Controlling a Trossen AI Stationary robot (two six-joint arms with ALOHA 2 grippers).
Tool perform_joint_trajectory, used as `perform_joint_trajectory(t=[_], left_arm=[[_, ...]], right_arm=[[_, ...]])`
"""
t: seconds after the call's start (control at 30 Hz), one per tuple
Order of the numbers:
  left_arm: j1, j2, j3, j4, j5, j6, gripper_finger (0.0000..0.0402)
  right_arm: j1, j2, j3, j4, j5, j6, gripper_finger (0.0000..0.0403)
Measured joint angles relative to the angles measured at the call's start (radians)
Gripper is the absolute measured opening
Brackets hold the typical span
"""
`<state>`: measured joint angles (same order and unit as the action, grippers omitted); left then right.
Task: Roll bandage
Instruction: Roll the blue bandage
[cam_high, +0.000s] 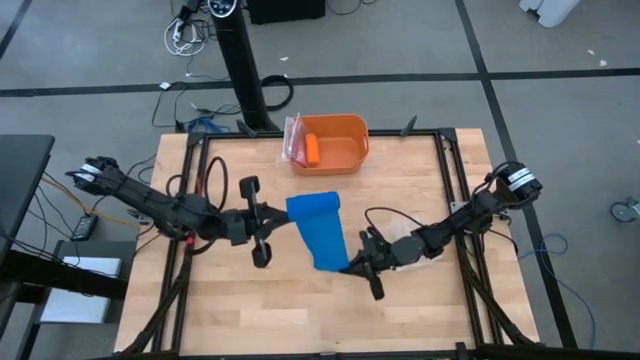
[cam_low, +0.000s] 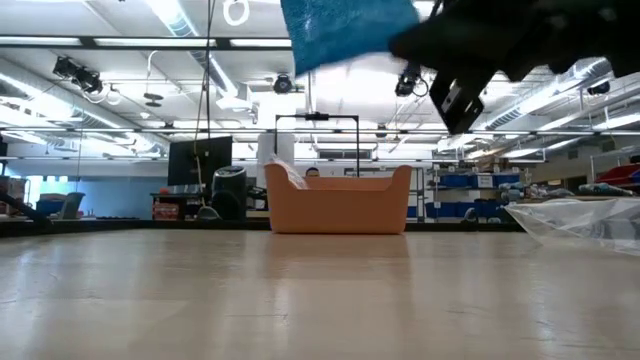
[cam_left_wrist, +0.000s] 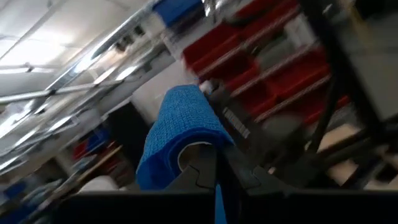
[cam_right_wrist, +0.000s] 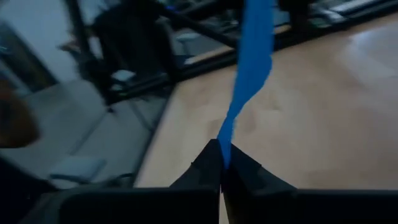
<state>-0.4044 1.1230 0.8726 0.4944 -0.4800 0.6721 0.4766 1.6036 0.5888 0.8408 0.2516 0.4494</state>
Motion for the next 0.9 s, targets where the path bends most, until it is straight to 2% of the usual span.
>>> perform_joint_trajectory(t=[0.13, 0.33, 0.57, 0.77, 0.9], left_arm=[[0.021, -0.009, -0.026, -0.016, -0.106, 0.0, 0.0007], [0.082, -0.05, -0.143, 0.038, -0.13, -0.048, 0.0007], [0.138, -0.186, -0.3, 0.089, -0.129, -0.124, 0.0007], [0.191, -0.302, -0.415, 0.088, -0.118, -0.198, 0.0007], [0.198, -0.31, -0.463, 0.077, -0.083, -0.264, 0.0007]], right_arm=[[0.055, -0.003, 0.0, 0.087, -0.021, 0.002, 0.0003], [0.127, -0.004, 0.015, 0.137, -0.006, -0.014, 0.0001], [0.173, -0.024, 0.096, 0.126, -0.002, -0.107, 0.0001], [0.178, -0.064, 0.201, 0.01, -0.001, -0.237, 0.0001], [0.143, -0.087, 0.321, -0.153, -0.002, -0.322, 0.0]])
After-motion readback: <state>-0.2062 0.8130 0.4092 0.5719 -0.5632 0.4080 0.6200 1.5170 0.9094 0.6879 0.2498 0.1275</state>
